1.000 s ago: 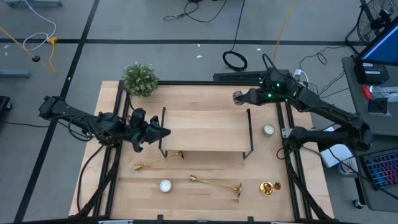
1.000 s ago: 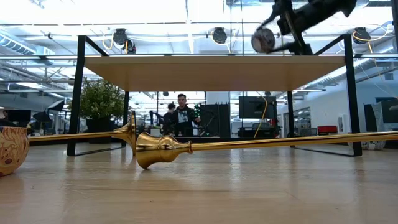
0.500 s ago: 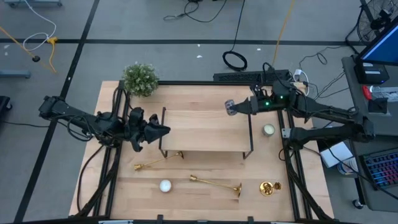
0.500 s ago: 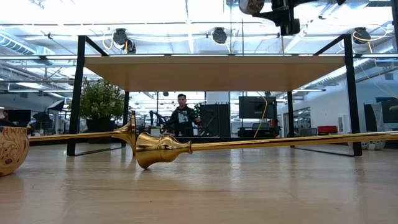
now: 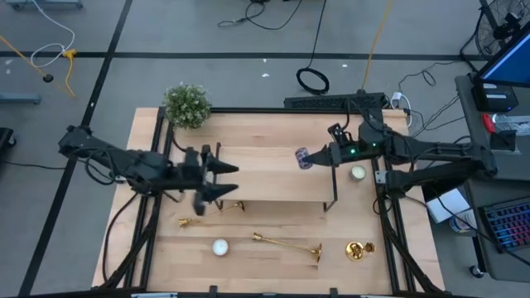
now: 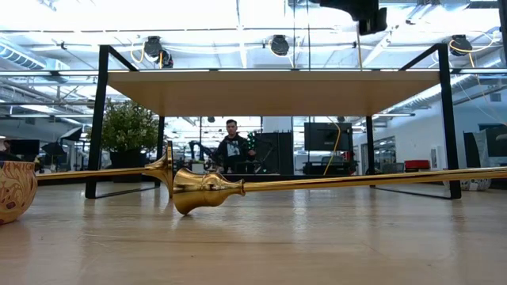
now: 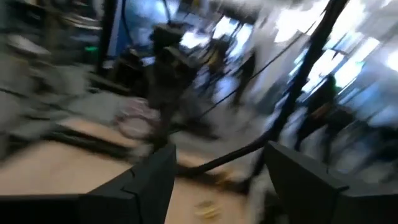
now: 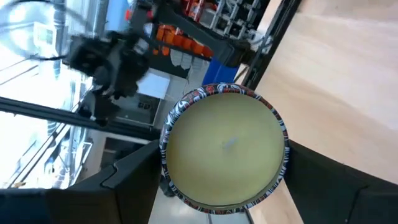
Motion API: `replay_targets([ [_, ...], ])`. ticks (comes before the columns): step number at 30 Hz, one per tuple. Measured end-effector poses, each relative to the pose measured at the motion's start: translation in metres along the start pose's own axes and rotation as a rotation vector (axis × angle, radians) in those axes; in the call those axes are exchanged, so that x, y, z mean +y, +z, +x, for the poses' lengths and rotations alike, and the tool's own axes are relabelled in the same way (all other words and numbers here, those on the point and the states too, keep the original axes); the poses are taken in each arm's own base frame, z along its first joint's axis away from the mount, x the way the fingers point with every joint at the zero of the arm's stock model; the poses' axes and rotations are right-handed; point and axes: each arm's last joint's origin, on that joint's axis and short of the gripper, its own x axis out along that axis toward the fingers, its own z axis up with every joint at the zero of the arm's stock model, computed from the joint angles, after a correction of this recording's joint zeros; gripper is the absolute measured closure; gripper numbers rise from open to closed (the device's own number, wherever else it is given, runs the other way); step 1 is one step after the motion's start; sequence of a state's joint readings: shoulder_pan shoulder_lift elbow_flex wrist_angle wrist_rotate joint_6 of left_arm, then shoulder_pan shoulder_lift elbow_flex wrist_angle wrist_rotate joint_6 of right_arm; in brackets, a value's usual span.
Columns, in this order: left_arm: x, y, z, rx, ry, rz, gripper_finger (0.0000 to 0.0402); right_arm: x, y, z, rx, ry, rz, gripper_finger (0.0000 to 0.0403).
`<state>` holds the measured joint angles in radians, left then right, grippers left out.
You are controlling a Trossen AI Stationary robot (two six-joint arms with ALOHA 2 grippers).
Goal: Pick & Place candle stick holders
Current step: Put the black scented candle on the shelf
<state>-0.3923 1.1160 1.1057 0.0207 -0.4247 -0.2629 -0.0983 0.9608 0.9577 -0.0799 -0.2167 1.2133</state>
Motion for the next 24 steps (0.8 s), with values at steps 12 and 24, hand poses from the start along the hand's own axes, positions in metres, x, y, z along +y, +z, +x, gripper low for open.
replay_targets([
  [12,-0.018,0.003,0.067,0.443,0.214,0.376,0.0144,0.005,-0.016,0.004,0.033,0.004,0.024,0.0109],
  [24,-0.018,-0.013,0.102,0.397,0.37,0.598,0.0143,0.0,-0.022,0.015,0.018,-0.052,0.017,0.0109],
])
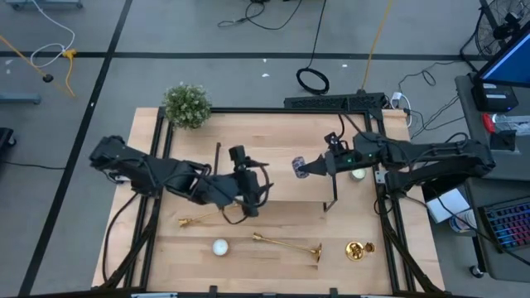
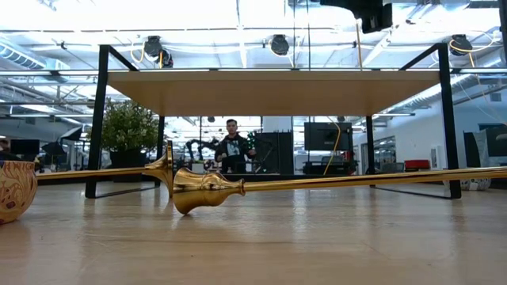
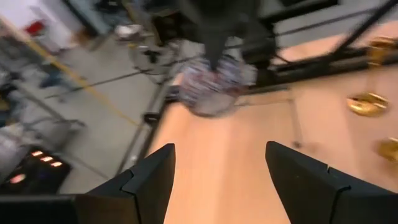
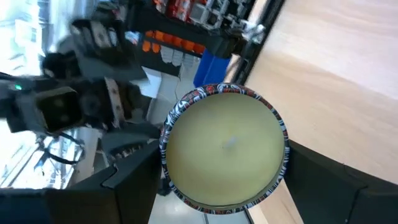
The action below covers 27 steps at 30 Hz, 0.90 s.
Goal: Pick & Place candle stick holders
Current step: Put the black scented candle on the shelf
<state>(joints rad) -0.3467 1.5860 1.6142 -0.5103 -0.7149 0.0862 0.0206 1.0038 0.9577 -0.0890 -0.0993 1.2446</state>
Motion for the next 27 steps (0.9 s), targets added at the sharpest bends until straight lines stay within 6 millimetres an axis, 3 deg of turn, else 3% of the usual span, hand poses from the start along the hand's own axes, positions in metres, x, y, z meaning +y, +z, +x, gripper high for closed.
replay_targets([
  [7,0.013,-0.003,0.016,0.052,-0.004,-0.19,0.011,-0.003,-0.008,0.011,0.022,-0.032,-0.012,0.0109],
  [11,0.01,0.012,0.025,0.045,-0.01,-0.233,0.0075,-0.007,-0.01,0.016,0.04,-0.054,-0.029,0.0109],
  [17,-0.014,0.04,0.046,0.085,-0.087,-0.175,0.003,-0.007,-0.013,0.018,0.052,-0.055,-0.059,0.0109],
  [23,-0.039,0.038,0.064,0.237,-0.095,-0.083,0.0009,-0.007,-0.013,0.018,0.05,-0.062,-0.067,0.0109],
  [27,-0.047,0.036,0.066,0.241,0.013,-0.036,0.0007,-0.01,-0.014,0.017,0.06,-0.082,-0.088,0.0109],
])
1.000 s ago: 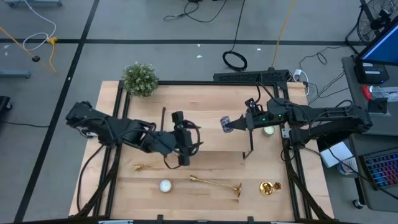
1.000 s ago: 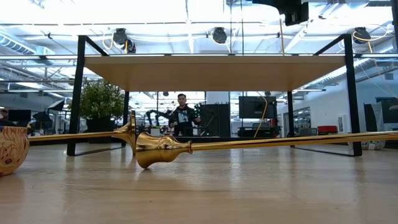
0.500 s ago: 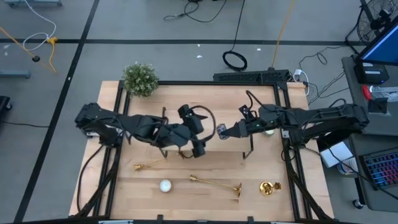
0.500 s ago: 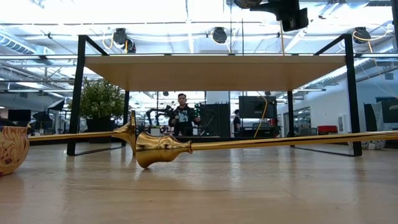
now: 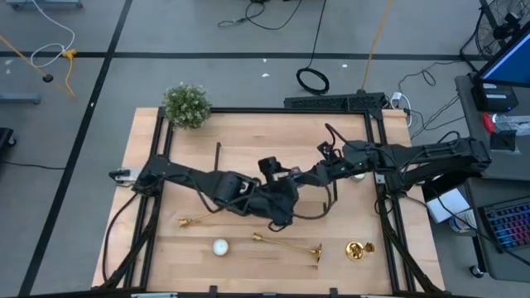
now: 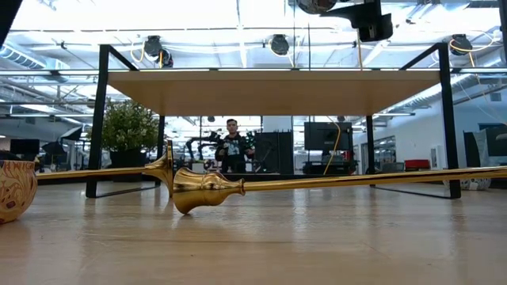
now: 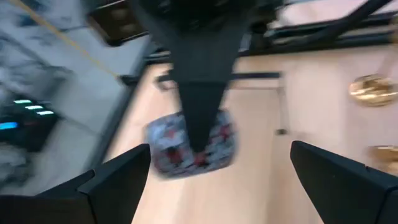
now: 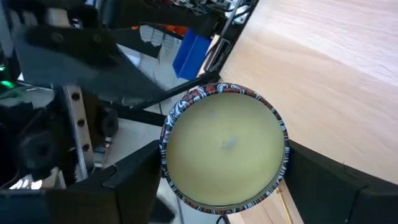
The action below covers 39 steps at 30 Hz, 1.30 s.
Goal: Pick & Place candle stick holders
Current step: Put the black scented candle on the shelf
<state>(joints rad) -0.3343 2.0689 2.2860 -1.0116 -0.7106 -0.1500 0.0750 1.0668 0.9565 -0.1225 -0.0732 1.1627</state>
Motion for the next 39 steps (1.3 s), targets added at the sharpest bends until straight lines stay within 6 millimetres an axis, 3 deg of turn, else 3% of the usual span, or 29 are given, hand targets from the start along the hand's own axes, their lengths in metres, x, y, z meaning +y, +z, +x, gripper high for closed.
replay_targets([
  [4,0.006,0.002,-0.003,-0.019,0.067,0.005,0.0007,-0.003,-0.003,0.0,-0.012,-0.044,-0.002,0.0109],
  [17,0.029,-0.001,0.023,0.067,0.001,-0.046,0.0007,-0.002,-0.004,0.0,-0.064,-0.07,-0.008,0.0109],
  [39,0.039,-0.004,0.051,0.119,-0.12,-0.062,0.0007,-0.003,-0.003,0.0,-0.102,-0.086,-0.006,0.0109],
])
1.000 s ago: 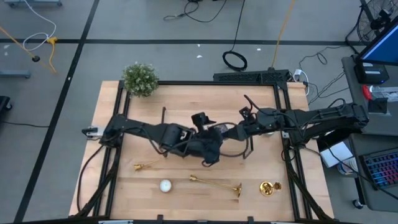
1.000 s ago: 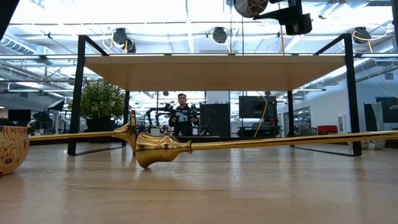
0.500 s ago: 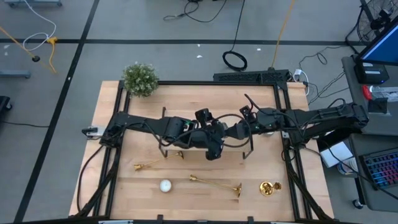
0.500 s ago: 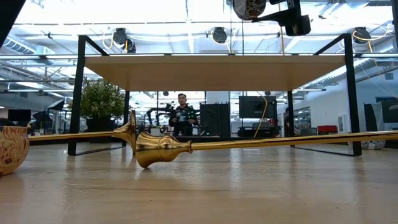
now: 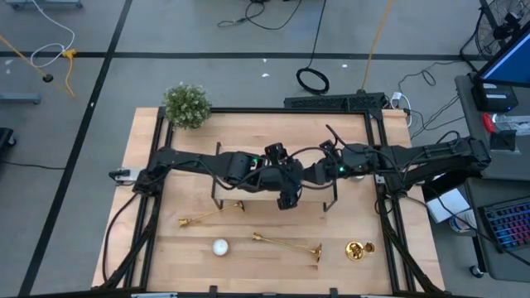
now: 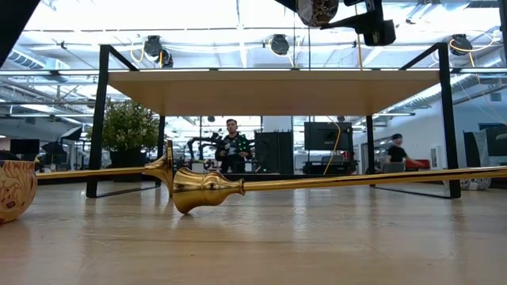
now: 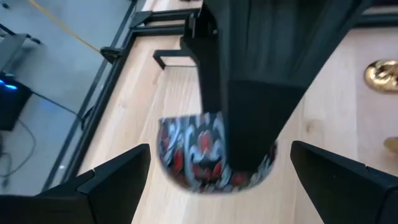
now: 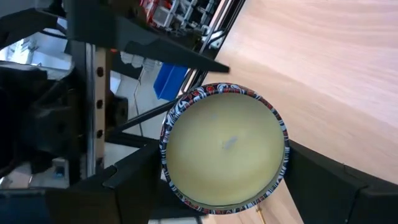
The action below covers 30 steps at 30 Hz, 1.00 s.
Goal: Pick & Place candle stick holders
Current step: Put the black scented candle on the shelf
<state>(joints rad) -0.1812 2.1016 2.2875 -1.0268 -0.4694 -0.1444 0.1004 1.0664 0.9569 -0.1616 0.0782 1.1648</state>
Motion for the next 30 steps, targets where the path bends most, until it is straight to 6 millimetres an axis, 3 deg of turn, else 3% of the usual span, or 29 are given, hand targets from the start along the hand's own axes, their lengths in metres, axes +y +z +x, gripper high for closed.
replay_targets([
  [5,-0.002,0.0,0.009,0.001,0.004,0.009,0.0007,-0.001,0.0,0.0,0.003,-0.006,-0.001,0.0109],
  [30,0.007,0.004,0.015,-0.019,-0.007,-0.045,0.0007,-0.001,0.0,0.0,0.001,-0.01,-0.007,0.0108],
])
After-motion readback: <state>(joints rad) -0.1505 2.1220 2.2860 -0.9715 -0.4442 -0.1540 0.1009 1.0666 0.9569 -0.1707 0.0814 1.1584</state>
